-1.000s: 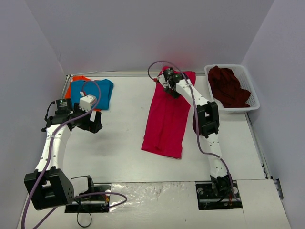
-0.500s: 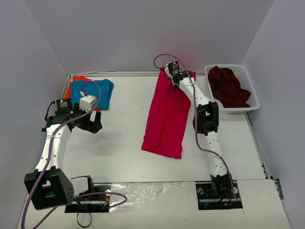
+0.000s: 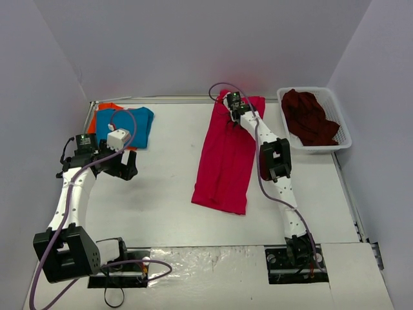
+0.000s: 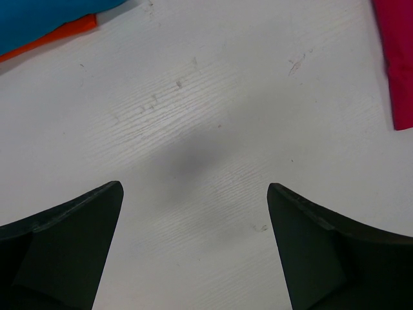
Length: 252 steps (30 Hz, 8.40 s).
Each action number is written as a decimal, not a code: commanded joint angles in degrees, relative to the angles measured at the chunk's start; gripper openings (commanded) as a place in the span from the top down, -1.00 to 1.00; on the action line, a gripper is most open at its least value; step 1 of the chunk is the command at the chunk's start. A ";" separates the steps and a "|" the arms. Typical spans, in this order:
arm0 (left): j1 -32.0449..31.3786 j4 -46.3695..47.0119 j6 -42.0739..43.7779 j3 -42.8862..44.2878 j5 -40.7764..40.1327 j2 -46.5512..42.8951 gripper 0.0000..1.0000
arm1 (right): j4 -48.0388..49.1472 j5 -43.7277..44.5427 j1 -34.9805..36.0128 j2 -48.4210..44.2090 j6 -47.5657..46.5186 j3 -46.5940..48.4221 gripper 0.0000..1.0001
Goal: Fold and stack the t-shirts
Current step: Rotate the tshirt 90 degrees, then grab the bottom of the folded rectangular tshirt with both arms
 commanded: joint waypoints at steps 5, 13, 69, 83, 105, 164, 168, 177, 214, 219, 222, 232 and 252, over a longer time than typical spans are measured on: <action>0.66 -0.20 0.46 0.20 0.41 -0.20 -0.89 | 1.79 0.05 0.02 3.18 -0.65 3.67 1.00; 1.19 -0.20 0.54 0.20 0.50 -0.11 -0.89 | 4.25 -0.65 2.39 4.50 -3.11 4.20 1.00; 2.77 0.41 0.46 0.99 -1.79 -1.60 -0.89 | 18.76 8.31 10.31 -14.02 -11.02 -8.77 1.00; -8.81 -8.88 9.32 4.68 -0.73 -12.50 -0.89 | -1.97 -25.48 7.06 -65.16 1.46 -60.25 -0.55; -54.61 1.55 14.78 -9.46 -21.72 -7.50 -0.98 | -13.41 -68.84 -17.54 -77.24 2.35 -77.62 -0.19; -65.61 15.88 15.57 -8.50 -23.76 21.25 0.35 | -12.09 -69.74 -28.80 -73.90 3.13 -80.70 0.09; -65.61 14.66 15.49 -7.28 -23.32 22.13 0.74 | -12.00 -69.65 -28.63 -74.17 3.13 -80.79 0.09; -65.44 9.48 16.01 -4.37 -19.11 22.48 0.95 | -11.83 -69.12 -28.37 -74.25 3.31 -80.79 0.09; -45.13 1.82 6.87 6.97 10.61 26.70 0.95 | -3.22 -48.20 15.49 -83.57 -14.71 -89.57 0.10; -43.64 2.17 6.17 6.79 12.62 27.05 0.95 | -3.74 -50.22 18.22 -83.13 -15.50 -90.54 0.01; -42.41 2.79 5.73 6.44 14.21 27.05 0.95 | -4.01 -51.63 18.65 -81.99 -15.85 -90.72 -0.03; -41.44 2.61 6.17 7.05 16.23 28.54 0.95 | -4.70 -56.20 15.14 -86.38 -13.56 -90.37 -0.12; -41.44 0.06 7.14 8.90 15.44 31.09 0.95 | -9.19 -49.26 26.65 -73.38 -14.71 -90.63 0.11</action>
